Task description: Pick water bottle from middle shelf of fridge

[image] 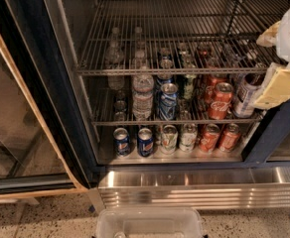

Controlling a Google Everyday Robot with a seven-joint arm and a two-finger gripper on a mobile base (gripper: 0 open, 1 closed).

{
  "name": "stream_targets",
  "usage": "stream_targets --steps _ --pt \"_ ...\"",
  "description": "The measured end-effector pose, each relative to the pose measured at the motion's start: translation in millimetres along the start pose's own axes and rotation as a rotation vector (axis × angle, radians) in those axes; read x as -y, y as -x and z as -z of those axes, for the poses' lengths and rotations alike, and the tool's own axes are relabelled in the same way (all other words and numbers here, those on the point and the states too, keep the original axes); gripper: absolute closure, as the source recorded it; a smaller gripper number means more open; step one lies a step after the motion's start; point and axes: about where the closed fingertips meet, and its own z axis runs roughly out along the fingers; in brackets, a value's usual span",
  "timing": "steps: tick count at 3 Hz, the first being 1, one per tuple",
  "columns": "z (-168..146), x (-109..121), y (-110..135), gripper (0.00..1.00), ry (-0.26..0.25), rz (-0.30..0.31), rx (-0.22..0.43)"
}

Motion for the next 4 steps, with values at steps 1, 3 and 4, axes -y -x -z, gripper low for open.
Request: stream_targets --steps 1,3,4 --pt "0.0 0.0 0.0 0.0 0.0 0.0 0.0" --pt "-5.3 8.2 7.7 0.0 -0.001 -0.027 0.12" --pt "-5.3 8.2 7.7 0.0 -0.001 -0.027 0.12"
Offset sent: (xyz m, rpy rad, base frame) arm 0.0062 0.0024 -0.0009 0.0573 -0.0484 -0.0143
